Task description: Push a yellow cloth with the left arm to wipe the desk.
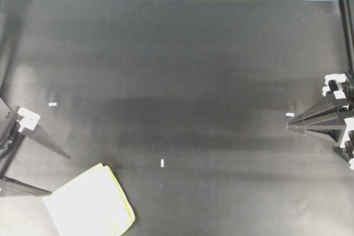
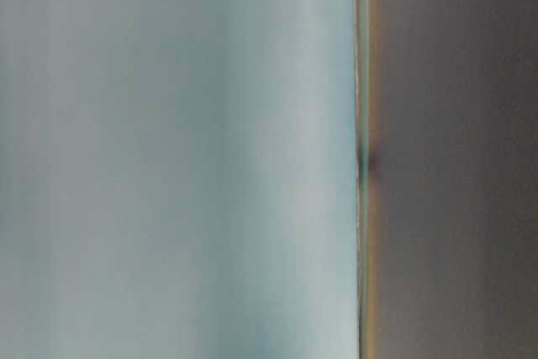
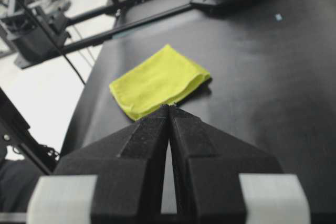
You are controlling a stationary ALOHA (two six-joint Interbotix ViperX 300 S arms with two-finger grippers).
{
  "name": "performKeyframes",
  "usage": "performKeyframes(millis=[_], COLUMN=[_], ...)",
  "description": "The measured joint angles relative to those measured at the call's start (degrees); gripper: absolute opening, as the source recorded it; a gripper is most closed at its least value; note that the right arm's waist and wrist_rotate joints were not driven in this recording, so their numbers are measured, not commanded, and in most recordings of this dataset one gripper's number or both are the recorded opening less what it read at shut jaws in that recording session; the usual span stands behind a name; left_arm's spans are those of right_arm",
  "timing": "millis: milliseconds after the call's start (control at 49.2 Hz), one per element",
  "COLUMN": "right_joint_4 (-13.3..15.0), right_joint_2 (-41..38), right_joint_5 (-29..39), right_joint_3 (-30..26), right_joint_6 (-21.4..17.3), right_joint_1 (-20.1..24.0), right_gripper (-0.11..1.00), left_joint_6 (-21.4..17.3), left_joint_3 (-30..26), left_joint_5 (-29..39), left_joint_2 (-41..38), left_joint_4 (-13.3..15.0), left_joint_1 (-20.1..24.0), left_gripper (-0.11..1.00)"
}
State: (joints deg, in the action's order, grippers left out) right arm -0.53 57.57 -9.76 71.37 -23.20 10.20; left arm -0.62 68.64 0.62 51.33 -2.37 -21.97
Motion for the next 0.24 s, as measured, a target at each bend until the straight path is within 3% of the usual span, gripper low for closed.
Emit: performKeyframes(millis=[244], right_joint_4=[0.0], right_joint_2=[2.2], right_joint_5=[0.0], right_joint_3=[0.18], right_joint_6=[0.09], right_joint_1=[0.0], right_gripper=[0.0], left_joint_6=[-0.35], left_joint_3=[0.09], left_joint_5=[3.52], left_joint_2=[2.81], left_joint_4=[-0.09], left_joint_1=[0.35], left_gripper=[0.86])
